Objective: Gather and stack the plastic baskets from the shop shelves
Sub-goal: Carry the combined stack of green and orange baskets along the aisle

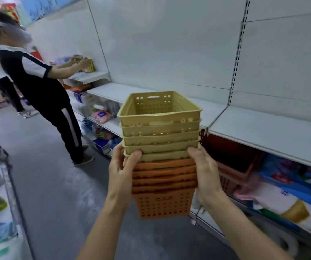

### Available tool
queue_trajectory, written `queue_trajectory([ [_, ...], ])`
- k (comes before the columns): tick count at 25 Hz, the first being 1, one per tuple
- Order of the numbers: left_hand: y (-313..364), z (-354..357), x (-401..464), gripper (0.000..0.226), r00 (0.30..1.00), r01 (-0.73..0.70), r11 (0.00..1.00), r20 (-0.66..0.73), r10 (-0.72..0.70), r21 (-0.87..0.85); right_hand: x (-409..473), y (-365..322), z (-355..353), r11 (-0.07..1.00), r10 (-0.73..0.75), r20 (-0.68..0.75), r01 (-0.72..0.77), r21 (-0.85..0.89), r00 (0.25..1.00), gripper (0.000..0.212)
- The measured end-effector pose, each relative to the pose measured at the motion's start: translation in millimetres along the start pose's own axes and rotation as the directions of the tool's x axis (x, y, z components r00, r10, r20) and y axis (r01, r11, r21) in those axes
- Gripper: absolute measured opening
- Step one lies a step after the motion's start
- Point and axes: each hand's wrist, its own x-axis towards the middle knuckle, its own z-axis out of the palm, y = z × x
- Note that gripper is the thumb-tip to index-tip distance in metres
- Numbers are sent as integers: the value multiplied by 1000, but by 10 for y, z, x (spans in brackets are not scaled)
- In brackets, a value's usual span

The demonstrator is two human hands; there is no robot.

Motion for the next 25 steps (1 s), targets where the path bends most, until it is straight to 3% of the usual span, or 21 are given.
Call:
queue_trajectory([
  [3, -300, -360, 518, 31, 999, 35, 999, -31, -35, 17, 407, 400, 326, 998, 54, 6, -54, -17, 998, 39],
  [6, -675, -613, 967, 34, 995, 69, 998, -76, -68, 10, 864, 805, 577, 995, 92, 8, -92, -38, 996, 30],
  [10, -1121, -984, 1528, 37, 981, 147, 989, -126, -145, 1, 1383, 1316, 879, 987, 145, 0, -144, -67, 989, 33],
  [15, -1548, -1366, 2240, 46, 973, 224, 974, -68, -222, 19, 1845, 1906, 1220, 980, 167, -90, -176, -96, 982, 28],
  [20, -2064, -1730, 3127, 46, 946, 298, 954, 122, -301, 39, 2285, 2478, 1651, 983, 153, -285, -177, -59, 946, 28],
  [25, -2525, -2025, 3978, 56, 854, 341, 937, 390, -344, 80, 2630, 3053, 2015, 985, 121, -552, -168, -35, 825, 23],
])
